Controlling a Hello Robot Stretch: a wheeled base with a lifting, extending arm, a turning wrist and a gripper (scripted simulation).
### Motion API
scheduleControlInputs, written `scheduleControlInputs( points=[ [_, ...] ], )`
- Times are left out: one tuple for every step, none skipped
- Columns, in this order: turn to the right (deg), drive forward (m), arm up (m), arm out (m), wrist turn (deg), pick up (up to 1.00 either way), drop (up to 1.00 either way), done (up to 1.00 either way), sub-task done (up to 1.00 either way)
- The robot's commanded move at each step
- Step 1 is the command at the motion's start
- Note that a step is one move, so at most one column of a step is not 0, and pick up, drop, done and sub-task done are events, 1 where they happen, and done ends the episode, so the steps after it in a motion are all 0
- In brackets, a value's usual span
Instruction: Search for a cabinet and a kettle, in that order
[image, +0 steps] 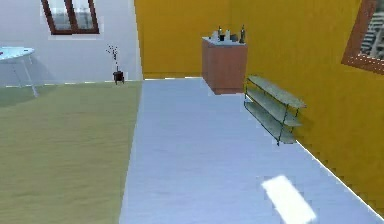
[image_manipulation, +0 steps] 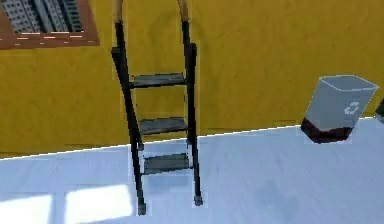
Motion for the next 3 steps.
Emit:
scheduleControlInputs(
  points=[
    [0.0, 1.0, 0.0, 0.0, 0.0, 0.0, 0.0, 0.0, 0.0],
    [3.0, 0.0, 0.0, 0.0, 0.0, 0.0, 0.0, 0.0, 0.0],
    [0.0, 1.0, 0.0, 0.0, 0.0, 0.0, 0.0, 0.0, 0.0]
  ],
)
